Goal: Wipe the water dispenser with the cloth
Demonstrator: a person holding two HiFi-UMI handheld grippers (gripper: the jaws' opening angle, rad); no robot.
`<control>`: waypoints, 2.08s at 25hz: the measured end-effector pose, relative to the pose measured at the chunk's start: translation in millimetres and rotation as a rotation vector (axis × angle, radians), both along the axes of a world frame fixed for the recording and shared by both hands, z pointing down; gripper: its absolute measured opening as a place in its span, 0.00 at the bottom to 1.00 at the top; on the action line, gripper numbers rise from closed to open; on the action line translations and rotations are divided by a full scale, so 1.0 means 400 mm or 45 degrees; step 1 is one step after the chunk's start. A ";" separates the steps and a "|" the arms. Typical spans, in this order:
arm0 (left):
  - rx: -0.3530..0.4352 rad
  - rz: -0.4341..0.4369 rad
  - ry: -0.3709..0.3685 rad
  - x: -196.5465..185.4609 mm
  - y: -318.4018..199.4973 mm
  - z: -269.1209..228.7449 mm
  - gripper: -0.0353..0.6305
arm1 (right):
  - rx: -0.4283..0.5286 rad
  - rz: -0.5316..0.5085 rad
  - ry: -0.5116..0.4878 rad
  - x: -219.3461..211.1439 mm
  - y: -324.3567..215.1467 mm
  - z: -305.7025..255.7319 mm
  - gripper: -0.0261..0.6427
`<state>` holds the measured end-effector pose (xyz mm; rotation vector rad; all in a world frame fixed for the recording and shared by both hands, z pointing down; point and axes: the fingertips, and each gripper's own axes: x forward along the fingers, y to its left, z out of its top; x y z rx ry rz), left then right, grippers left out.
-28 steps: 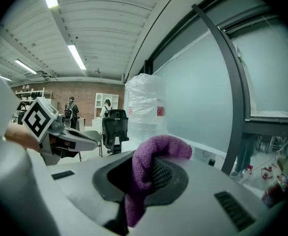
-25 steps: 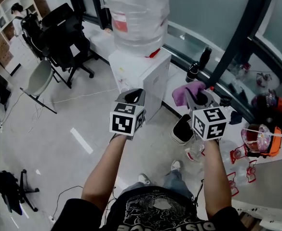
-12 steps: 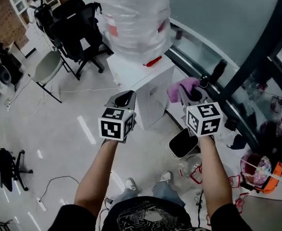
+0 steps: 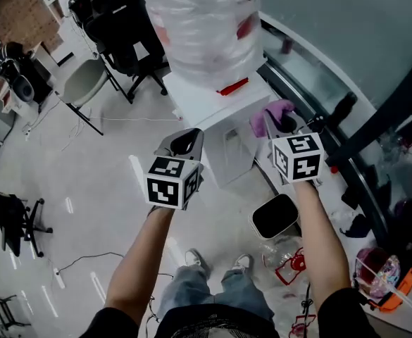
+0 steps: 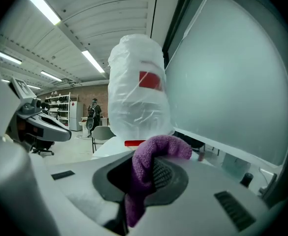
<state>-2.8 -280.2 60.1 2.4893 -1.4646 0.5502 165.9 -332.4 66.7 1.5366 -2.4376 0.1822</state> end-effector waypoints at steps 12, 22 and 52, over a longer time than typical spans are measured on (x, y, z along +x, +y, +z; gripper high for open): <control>-0.023 0.131 0.043 0.007 -0.071 0.109 0.09 | -0.032 0.134 0.095 -0.007 -0.132 0.111 0.10; 0.034 0.183 0.041 -0.002 -0.103 0.178 0.09 | 0.001 0.179 0.114 -0.014 -0.169 0.199 0.10; 0.163 0.033 0.059 -0.072 -0.053 0.596 0.09 | 0.161 0.112 0.141 -0.018 -0.144 0.577 0.10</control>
